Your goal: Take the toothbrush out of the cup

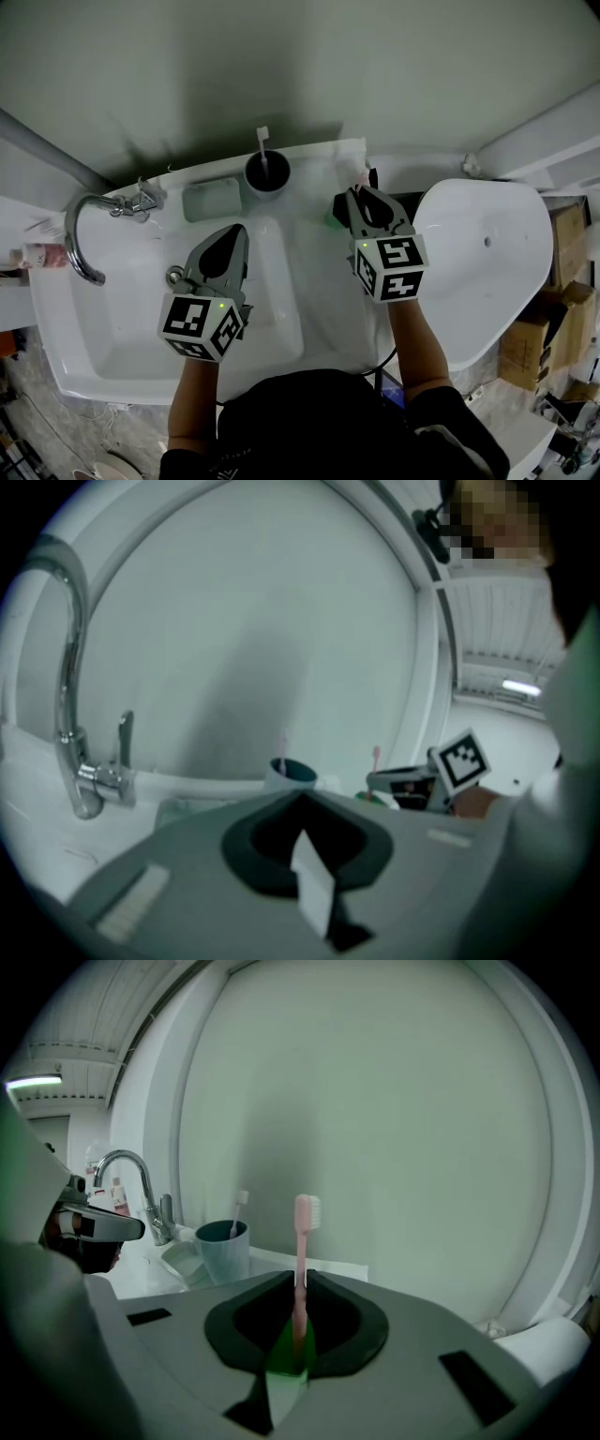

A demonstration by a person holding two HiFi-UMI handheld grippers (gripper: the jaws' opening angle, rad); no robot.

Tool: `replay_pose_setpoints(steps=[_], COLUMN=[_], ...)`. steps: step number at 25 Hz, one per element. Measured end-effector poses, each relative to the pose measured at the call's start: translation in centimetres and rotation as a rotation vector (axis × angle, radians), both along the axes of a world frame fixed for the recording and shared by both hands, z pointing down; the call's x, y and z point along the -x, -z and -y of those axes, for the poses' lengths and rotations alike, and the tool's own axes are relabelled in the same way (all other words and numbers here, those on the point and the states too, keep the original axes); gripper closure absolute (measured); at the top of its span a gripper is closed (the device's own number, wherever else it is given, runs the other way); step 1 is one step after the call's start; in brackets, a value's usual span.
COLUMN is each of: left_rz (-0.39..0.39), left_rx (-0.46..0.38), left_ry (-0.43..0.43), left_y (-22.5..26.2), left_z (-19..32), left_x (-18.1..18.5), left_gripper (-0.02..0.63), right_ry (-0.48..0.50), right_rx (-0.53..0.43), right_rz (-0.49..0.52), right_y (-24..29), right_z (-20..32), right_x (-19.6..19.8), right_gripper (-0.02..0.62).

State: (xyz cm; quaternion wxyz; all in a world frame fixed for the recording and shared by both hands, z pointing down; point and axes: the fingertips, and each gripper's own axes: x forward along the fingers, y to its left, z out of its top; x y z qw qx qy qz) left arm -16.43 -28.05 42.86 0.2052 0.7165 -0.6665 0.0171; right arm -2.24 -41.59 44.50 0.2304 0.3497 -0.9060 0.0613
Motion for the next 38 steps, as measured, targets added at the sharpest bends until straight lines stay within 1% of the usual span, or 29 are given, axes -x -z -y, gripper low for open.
replay_pose_setpoints(steps=[7,12,15,19,25,32,36,38], left_rz=[-0.018,-0.009,0.012,0.039,0.046,0.080,0.078,0.083], left_rx=[-0.059,-0.096,-0.116,-0.138,-0.134,-0.100,-0.084,-0.059], left_ry=[-0.032,-0.047,-0.055,-0.060,-0.080,-0.104,-0.100,-0.103], left_y=[2.4,4.1,5.5,7.3,8.0,7.6,6.9,5.9], left_z=[-0.2,-0.6,-0.7,-0.6,0.0,2.0,3.7,4.4], left_x=[-0.6,-1.1,-1.2,-1.0,-1.2,-0.8,-0.2,0.0], left_gripper=[0.601,0.601,0.601,0.600,0.562,0.515,0.505,0.505], right_ry=[-0.028,-0.035,-0.030,-0.010,0.027,0.053,0.071,0.082], right_rx=[-0.074,-0.121,-0.135,-0.120,-0.072,-0.033,-0.013,0.001], right_rz=[0.054,0.114,0.157,0.204,0.262,0.269,0.272,0.277], right_y=[4.3,7.9,9.8,11.4,12.2,11.2,10.6,10.3], right_z=[-1.2,-3.0,-4.2,-5.9,-8.0,-9.3,-9.5,-9.5], right_x=[-1.0,-1.9,-2.4,-2.6,-2.5,-1.8,-1.2,-0.8], right_gripper=[0.558,0.558,0.558,0.558,0.558,0.558,0.558,0.558])
